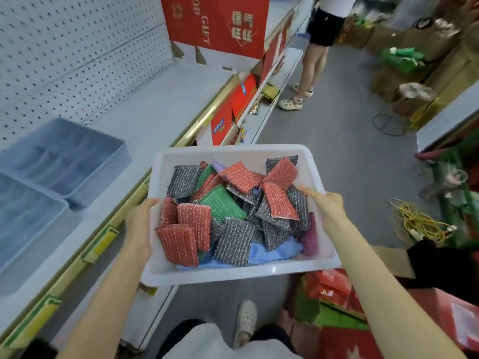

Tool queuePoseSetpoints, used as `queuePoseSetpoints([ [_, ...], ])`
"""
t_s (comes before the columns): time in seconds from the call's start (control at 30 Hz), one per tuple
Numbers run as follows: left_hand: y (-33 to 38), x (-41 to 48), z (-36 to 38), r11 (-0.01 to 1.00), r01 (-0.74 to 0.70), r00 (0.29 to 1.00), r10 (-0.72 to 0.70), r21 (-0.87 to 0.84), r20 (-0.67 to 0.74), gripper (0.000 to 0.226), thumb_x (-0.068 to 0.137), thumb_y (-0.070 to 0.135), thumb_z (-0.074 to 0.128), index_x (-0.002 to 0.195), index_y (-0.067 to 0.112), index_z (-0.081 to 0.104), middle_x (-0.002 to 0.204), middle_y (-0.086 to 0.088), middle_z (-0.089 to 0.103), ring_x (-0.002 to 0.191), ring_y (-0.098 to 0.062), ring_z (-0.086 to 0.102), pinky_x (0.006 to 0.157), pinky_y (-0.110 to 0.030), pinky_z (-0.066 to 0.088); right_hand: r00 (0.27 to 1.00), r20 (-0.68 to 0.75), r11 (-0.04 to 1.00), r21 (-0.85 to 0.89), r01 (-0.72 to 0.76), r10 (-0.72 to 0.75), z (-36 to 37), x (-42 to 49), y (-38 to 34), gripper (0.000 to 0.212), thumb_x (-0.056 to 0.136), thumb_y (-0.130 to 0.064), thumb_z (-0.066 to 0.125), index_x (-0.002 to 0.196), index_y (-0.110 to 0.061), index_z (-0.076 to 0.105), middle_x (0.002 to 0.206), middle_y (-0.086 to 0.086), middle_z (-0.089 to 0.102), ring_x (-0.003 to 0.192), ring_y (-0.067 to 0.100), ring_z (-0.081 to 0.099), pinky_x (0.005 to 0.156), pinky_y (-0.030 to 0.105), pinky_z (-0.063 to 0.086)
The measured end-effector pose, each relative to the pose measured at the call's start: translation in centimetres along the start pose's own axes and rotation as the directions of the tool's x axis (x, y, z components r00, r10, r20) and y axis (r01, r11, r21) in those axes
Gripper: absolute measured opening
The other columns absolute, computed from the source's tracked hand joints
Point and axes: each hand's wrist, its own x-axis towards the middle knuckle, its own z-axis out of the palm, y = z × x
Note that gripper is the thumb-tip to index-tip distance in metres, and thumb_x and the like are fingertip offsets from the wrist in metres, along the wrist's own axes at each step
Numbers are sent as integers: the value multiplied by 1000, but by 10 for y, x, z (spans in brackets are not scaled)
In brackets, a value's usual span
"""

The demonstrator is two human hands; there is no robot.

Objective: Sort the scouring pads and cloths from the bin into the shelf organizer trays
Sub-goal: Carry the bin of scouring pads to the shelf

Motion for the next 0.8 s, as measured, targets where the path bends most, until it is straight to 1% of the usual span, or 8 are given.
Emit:
queuePoseSetpoints([
  [0.1, 32, 12, 34, 996, -79, 996, 77, -29, -45, 17, 81, 28, 62, 85, 14, 71, 84, -11, 68, 75, -24, 60, 74, -35, 45, 997, 45, 998, -27, 58, -57, 13, 44, -54, 63, 59, -53, 85, 102, -11, 64, 96, 5, 68, 97, 26, 62, 82, 36, 51],
  [0.23, 68, 65, 54, 988, -139, 986, 133, -64, -97, 45, 59, 45, 71, 92, 14, 75, 107, -15, 70, 102, -33, 64, 97, -53, 47, 990, 80, 990, -68, 123, -118, 47, 119, -106, 101, 24, -80, 79, 98, -12, 66, 98, 8, 69, 100, 32, 62, 86, 47, 54],
  [0.33, 89, 105, 62, 986, -143, 984, 134, -79, -116, 43, 52, 48, 72, 82, 17, 75, 111, -17, 68, 100, -30, 63, 99, -55, 42, 982, 126, 983, -100, 156, -143, 84, 169, -139, 116, 13, -85, 74, 104, -12, 65, 99, 8, 70, 98, 33, 65, 85, 48, 54],
  [0.43, 121, 134, 75, 982, -146, 978, 125, -121, -164, 36, 56, 46, 71, 79, 19, 73, 103, -15, 69, 90, -25, 60, 90, -49, 46, 964, 200, 966, -155, 209, -176, 126, 174, -193, 109, 21, -80, 74, 105, -12, 64, 99, 6, 69, 95, 30, 64, 86, 47, 53],
  [0.53, 145, 176, 83, 972, -198, 960, 166, -127, -228, 12, 80, 33, 65, 78, 21, 68, 91, -9, 65, 85, -22, 57, 80, -38, 42, 946, 267, 954, -181, 239, -186, 176, 198, -236, 104, 31, -73, 74, 110, -8, 60, 105, 8, 65, 101, 31, 60, 91, 48, 50],
  [0.67, 173, 232, 90, 958, -246, 927, 188, -148, -324, 18, 91, 26, 58, 73, 23, 55, 76, 7, 46, 68, -7, 42, 67, -29, 35, 923, 335, 945, -193, 265, -191, 248, 233, -289, 91, 60, -58, 81, 124, 0, 52, 116, 10, 57, 113, 33, 53, 95, 44, 45],
  [0.73, 185, 259, 89, 963, -209, 929, 141, -171, -343, 11, 90, 30, 60, 82, 22, 58, 85, 6, 50, 78, -11, 47, 75, -28, 38, 911, 360, 940, -192, 282, -200, 280, 250, -312, 85, 67, -53, 80, 126, 2, 51, 122, 13, 56, 118, 32, 51, 96, 42, 44],
  [0.8, 194, 283, 86, 968, -162, 936, 89, -193, -342, 28, 77, 44, 67, 94, 21, 64, 104, 2, 60, 100, -19, 54, 94, -35, 41, 889, 408, 939, -168, 299, -210, 310, 265, -331, 88, 66, -52, 81, 127, 3, 49, 129, 14, 53, 124, 33, 46, 104, 45, 39],
])
